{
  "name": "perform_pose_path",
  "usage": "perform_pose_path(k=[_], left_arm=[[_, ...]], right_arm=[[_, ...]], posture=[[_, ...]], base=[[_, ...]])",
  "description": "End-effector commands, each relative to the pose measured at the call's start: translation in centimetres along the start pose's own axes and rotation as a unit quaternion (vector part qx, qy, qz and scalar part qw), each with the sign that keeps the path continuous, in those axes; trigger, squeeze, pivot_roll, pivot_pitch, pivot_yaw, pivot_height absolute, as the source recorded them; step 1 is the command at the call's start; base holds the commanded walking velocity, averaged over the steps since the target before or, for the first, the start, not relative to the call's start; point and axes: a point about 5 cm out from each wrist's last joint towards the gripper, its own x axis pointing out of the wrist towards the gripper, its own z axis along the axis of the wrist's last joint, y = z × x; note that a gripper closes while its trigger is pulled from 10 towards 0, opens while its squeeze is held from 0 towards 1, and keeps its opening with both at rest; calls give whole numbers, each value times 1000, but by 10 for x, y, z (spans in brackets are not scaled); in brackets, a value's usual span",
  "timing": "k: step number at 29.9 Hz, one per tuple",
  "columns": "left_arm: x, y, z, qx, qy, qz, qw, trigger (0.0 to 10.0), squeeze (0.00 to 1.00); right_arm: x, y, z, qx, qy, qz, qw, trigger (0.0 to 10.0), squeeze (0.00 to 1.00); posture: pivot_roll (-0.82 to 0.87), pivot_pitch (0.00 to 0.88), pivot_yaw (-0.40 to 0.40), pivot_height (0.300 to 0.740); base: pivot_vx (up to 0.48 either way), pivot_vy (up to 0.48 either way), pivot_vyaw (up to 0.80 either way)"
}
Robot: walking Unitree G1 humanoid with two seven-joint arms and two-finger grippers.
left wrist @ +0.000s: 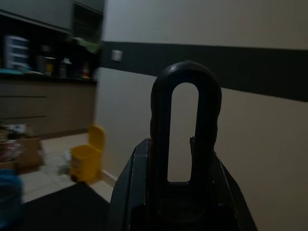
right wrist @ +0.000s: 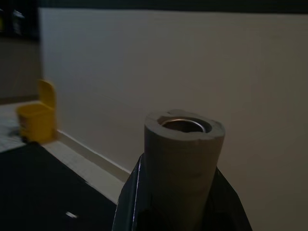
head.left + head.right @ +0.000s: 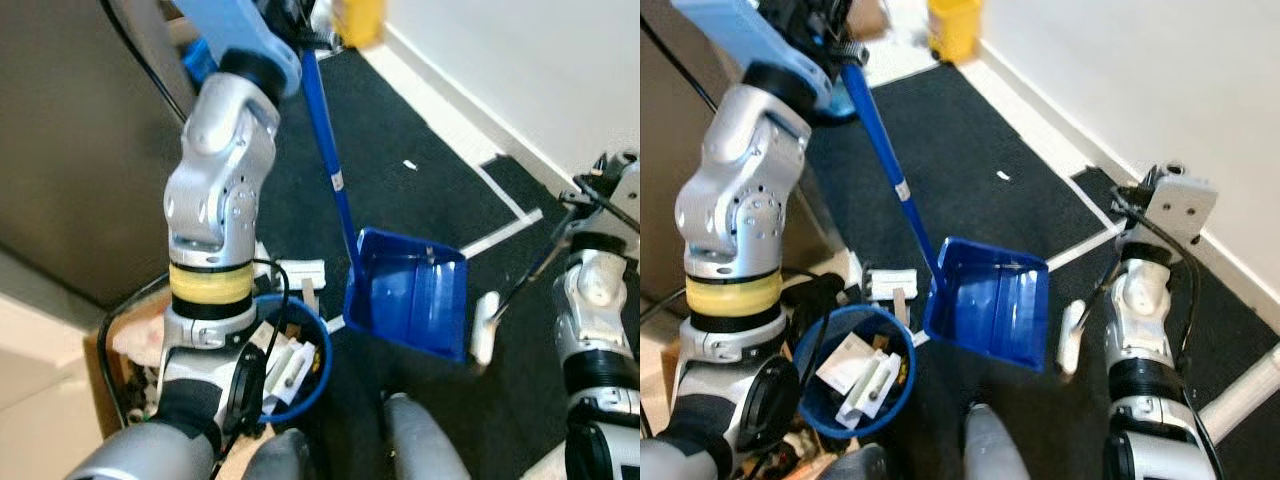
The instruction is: Sweep floor
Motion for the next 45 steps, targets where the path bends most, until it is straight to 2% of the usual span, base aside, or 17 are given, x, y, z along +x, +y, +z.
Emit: perform_pose_path(k=[1, 45], left_arm=[[1, -6, 6, -1, -17, -12, 1000, 10000, 0], [1, -5, 0, 0, -8, -11, 1000, 10000, 0]], right_arm=[[1, -2, 3, 1, -8, -4, 1000, 10000, 0], [1, 1, 3, 2, -8, 0, 1000, 10000, 0]], posture=[[-41, 109, 29, 740], [-40, 109, 27, 740]], base=[[0, 0, -800], [0, 0, -800]])
